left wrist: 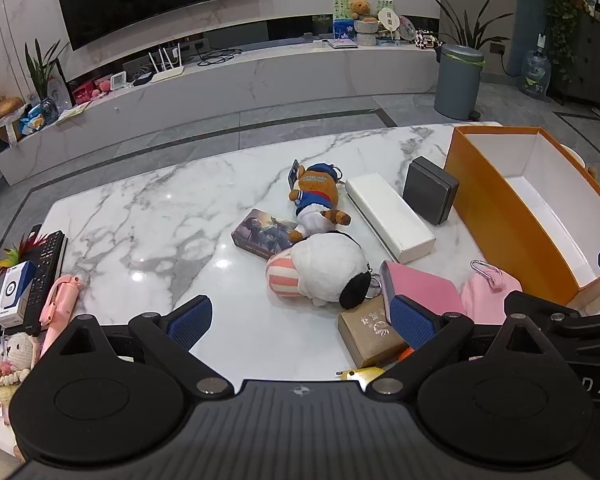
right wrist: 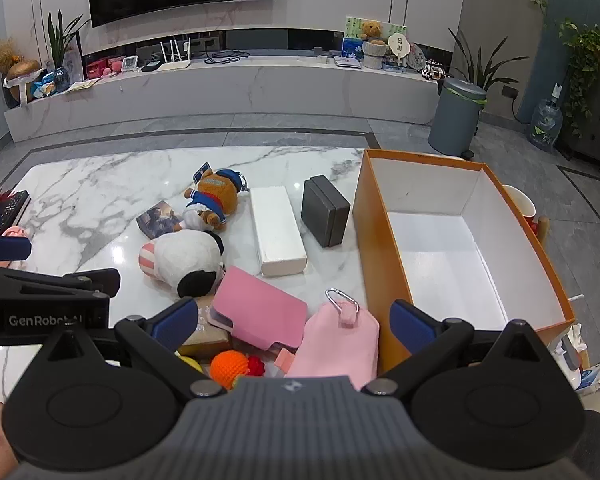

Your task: Organize objects

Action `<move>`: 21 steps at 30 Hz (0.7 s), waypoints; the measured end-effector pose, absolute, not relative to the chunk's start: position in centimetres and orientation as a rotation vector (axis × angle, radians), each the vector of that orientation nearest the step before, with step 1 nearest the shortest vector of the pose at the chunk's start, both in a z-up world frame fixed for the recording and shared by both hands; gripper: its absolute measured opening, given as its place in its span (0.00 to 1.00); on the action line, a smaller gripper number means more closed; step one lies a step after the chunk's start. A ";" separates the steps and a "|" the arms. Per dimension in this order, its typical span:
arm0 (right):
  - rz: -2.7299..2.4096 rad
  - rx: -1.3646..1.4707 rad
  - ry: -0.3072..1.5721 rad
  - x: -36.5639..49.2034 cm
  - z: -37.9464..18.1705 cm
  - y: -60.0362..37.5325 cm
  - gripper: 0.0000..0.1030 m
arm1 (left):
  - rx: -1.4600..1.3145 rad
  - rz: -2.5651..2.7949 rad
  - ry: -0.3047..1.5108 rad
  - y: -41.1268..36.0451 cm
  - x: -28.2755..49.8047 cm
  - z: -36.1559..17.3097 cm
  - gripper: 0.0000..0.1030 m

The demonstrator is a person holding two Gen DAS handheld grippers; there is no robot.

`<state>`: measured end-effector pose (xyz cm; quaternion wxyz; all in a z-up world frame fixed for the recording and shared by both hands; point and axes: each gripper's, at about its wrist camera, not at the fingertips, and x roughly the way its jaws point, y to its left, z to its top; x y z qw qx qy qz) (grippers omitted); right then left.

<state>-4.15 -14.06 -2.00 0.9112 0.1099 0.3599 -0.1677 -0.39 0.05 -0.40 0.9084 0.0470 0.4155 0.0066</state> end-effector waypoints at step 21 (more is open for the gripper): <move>-0.337 0.239 0.763 -4.2 -3.2 -14.6 0.99 | 0.139 -0.082 0.891 -0.9 -0.2 -2.1 1.00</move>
